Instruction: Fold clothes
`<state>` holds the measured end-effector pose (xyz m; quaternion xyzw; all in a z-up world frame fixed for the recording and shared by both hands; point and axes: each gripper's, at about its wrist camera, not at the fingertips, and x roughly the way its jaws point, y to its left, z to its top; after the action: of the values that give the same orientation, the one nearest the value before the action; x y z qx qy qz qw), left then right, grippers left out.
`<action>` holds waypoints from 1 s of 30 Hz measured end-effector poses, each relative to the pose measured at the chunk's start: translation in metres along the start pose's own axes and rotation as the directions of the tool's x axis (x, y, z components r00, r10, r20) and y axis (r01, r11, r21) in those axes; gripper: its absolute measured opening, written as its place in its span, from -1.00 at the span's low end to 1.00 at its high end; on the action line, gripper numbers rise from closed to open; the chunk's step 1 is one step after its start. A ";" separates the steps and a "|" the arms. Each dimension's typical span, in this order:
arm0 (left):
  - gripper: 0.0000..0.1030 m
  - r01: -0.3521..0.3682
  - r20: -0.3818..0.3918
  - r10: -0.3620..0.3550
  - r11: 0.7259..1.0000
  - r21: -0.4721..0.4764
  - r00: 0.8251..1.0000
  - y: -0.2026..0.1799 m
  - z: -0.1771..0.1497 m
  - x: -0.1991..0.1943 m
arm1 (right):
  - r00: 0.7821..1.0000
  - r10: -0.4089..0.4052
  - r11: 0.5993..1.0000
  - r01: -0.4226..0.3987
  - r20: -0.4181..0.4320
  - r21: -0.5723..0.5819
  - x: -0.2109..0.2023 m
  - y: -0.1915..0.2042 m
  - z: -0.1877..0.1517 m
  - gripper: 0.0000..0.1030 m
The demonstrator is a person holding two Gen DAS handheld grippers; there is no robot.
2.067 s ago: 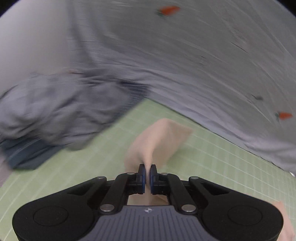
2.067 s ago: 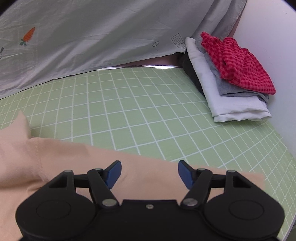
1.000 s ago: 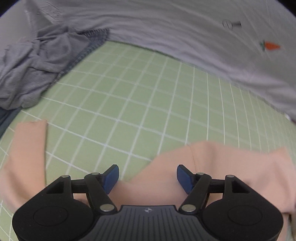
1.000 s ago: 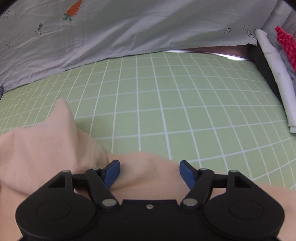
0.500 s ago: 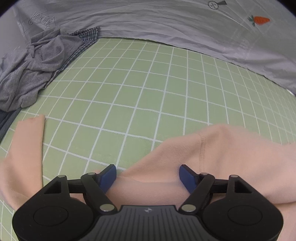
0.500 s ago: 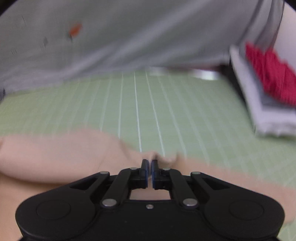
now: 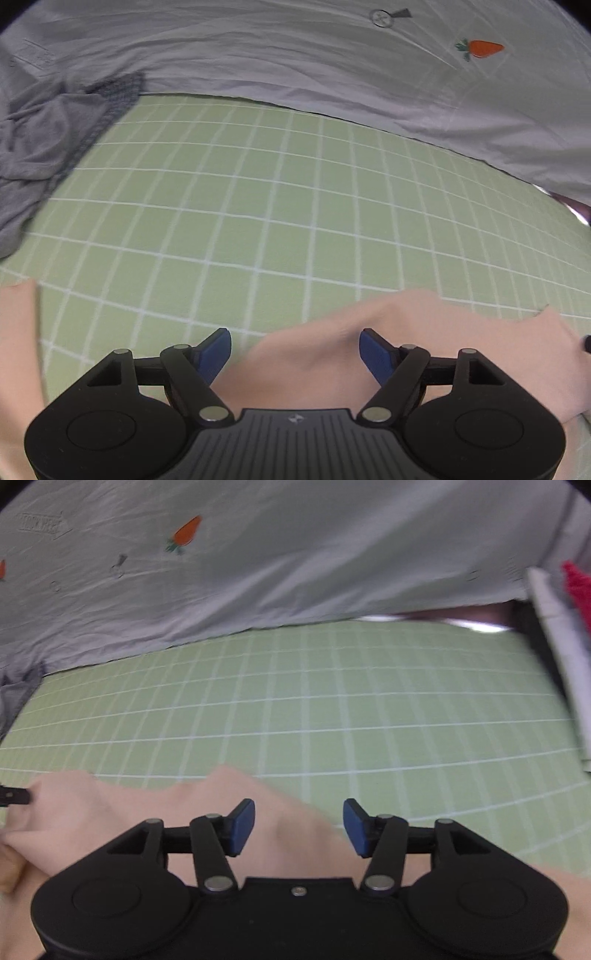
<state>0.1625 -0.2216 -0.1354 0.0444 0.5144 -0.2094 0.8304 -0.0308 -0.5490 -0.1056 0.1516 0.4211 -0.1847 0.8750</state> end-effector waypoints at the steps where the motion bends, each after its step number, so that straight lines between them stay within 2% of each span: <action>1: 0.50 0.014 -0.006 -0.014 1.000 0.011 1.000 -0.004 0.002 0.003 | 0.999 0.022 1.000 -0.022 -0.026 -0.009 0.009 0.003 0.001 0.08; 3: 0.44 0.024 -0.010 -0.024 0.999 0.047 1.000 -0.011 0.005 0.007 | 0.998 0.029 0.998 -0.031 -0.058 -0.045 0.022 0.008 0.003 0.08; 4: 0.34 0.029 -0.013 -0.028 0.998 0.064 1.000 -0.015 0.007 0.009 | 0.997 0.029 0.997 -0.034 -0.072 -0.069 0.027 0.010 0.004 0.08; 5: 0.09 0.031 -0.020 -0.029 0.997 0.076 0.999 -0.017 0.009 0.011 | 0.996 0.029 0.995 -0.037 -0.085 -0.093 0.032 0.013 0.005 0.08; 6: -0.06 0.030 -0.028 -0.028 0.996 0.086 0.999 -0.018 0.011 0.013 | 0.995 0.041 0.992 -0.052 -0.093 -0.116 0.035 0.013 0.006 -0.03; 7: -0.36 0.030 -0.032 -0.027 0.995 0.097 0.999 -0.019 0.013 0.015 | 0.994 0.057 0.989 -0.069 -0.097 -0.133 0.036 0.013 0.007 -0.19; 8: -0.74 0.029 -0.023 -0.027 0.995 0.099 0.999 -0.019 0.017 0.015 | 0.991 0.083 0.983 -0.100 -0.107 -0.155 0.038 0.012 0.011 -0.68; 9: -0.76 0.027 -0.002 -0.027 0.996 0.089 1.000 -0.018 0.024 0.014 | 0.987 0.107 0.978 -0.126 -0.119 -0.166 0.039 0.012 0.014 -0.82; 10: -0.82 0.026 0.018 -0.027 0.997 0.079 0.999 -0.016 0.030 0.013 | 0.983 0.132 0.976 -0.152 -0.130 -0.156 0.040 0.010 0.020 -0.87; 13: -0.84 0.022 0.079 -0.026 0.999 0.048 0.997 -0.012 0.048 0.011 | 0.987 0.151 0.979 -0.156 -0.047 -0.134 0.042 0.007 0.050 -0.91; 16: -0.84 -0.002 0.148 -0.002 1.000 0.027 0.989 -0.011 0.071 0.014 | 0.991 0.104 0.986 -0.092 0.080 -0.137 0.047 0.005 0.086 -0.92; 19: -0.84 -0.060 0.149 0.054 0.997 0.038 0.987 -0.016 0.081 0.035 | 0.994 0.049 0.985 -0.032 0.097 -0.169 0.072 0.014 0.104 -0.93; 21: -0.82 -0.090 0.117 0.085 0.995 0.036 0.989 -0.019 0.080 0.048 | 0.997 -0.002 0.977 0.017 0.071 -0.212 0.089 0.025 0.100 -0.92; 22: -0.74 -0.095 0.109 0.092 0.995 0.026 0.990 -0.019 0.078 0.050 | 0.998 -0.029 0.975 0.040 0.052 -0.218 0.096 0.029 0.097 -0.92; 23: -0.70 -0.093 0.116 0.091 0.996 0.008 0.989 -0.017 0.075 0.045 | 0.998 -0.057 0.972 0.063 0.034 -0.224 0.102 0.032 0.095 -0.88; 24: -0.66 -0.084 0.131 0.084 0.996 -0.009 0.988 -0.014 0.072 0.036 | 0.996 -0.083 0.974 0.090 0.042 -0.208 0.098 0.033 0.092 -0.53; 25: -0.42 -0.074 0.146 0.077 0.997 -0.026 0.986 -0.012 0.068 0.027 | 0.993 -0.110 0.975 0.118 0.052 -0.188 0.093 0.034 0.089 -0.27; 26: -0.06 -0.065 0.161 0.071 0.997 -0.043 0.984 -0.009 0.065 0.018 | 0.989 -0.132 0.975 0.142 0.069 -0.173 0.085 0.035 0.086 0.21; 27: 0.12 -0.055 0.176 0.065 0.997 -0.059 0.982 -0.006 0.062 0.009 | 0.984 -0.149 0.975 0.163 0.096 -0.152 0.072 0.035 0.081 0.43; 28: 0.45 -0.052 0.195 0.066 0.996 -0.074 0.979 -0.003 0.057 -0.002 | 0.983 -0.151 0.977 0.165 0.104 -0.137 0.059 0.035 0.071 0.51; 29: 0.57 -0.058 0.217 0.076 0.995 -0.086 0.973 -0.001 0.050 -0.016 | 0.982 -0.152 0.979 0.166 0.111 -0.122 0.046 0.035 0.061 0.67; 30: 0.58 -0.067 0.232 0.088 0.993 -0.099 0.969 0.002 0.041 -0.028 | 0.981 -0.153 0.980 0.166 0.117 -0.108 0.033 0.035 0.052 0.77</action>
<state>0.1871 -0.2234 -0.0920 0.0019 0.4190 -0.1570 0.8943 0.0390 -0.5466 -0.0972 0.0553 0.3939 -0.2373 0.8863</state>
